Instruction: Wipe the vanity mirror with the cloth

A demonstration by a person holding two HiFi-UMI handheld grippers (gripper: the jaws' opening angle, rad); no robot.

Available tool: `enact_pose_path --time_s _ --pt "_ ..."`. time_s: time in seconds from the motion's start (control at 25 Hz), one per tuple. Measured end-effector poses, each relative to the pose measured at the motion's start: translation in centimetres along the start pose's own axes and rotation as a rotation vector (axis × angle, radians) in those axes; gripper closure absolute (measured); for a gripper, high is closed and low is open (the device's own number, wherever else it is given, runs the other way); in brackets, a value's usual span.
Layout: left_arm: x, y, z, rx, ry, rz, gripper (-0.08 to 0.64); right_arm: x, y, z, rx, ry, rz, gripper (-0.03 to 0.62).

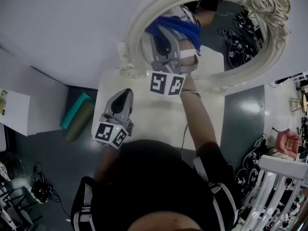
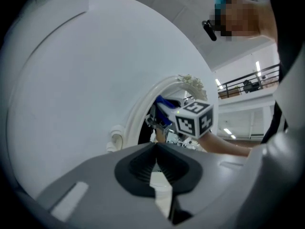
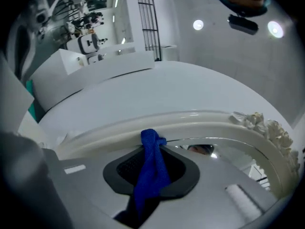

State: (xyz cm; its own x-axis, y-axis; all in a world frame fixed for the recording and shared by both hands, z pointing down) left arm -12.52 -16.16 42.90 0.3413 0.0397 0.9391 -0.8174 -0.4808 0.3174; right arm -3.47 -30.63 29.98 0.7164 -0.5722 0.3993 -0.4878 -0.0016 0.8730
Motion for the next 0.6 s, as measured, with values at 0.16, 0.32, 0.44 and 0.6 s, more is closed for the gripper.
enact_pose_path --time_s 0.16,0.32,0.44,0.6 --pt "0.0 0.6 -0.5 -0.033 -0.001 0.002 0.549 1.7 6.6 -1.1 -0.142 -0.002 -0.132 0.532" --pt "0.6 0.8 -0.8 -0.041 -0.001 0.011 0.549 4.3 11.9 -3.0 -0.269 0.004 -0.209 0.532" --pt "0.9 0.6 -0.9 -0.048 0.008 0.012 0.549 7.1 16.5 -5.3 -0.384 0.026 -0.266 0.532" --pt "0.9 -0.7 -1.2 -0.056 0.021 0.014 0.549 12.1 22.1 -10.0 -0.554 0.07 -0.347 0.532"
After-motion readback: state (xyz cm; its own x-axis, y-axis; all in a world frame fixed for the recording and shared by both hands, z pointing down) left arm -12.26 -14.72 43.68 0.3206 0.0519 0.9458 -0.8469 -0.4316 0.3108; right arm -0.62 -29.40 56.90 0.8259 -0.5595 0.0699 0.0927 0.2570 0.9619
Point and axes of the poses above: the fingertips, and each gripper's own axes: z forward along the fingers, y to its left, x out of its underside, the point moved 3 cm from there along -z, backward along the fingers, and after that the axes turned 6 degrees about -y, right-handed, at the moved point
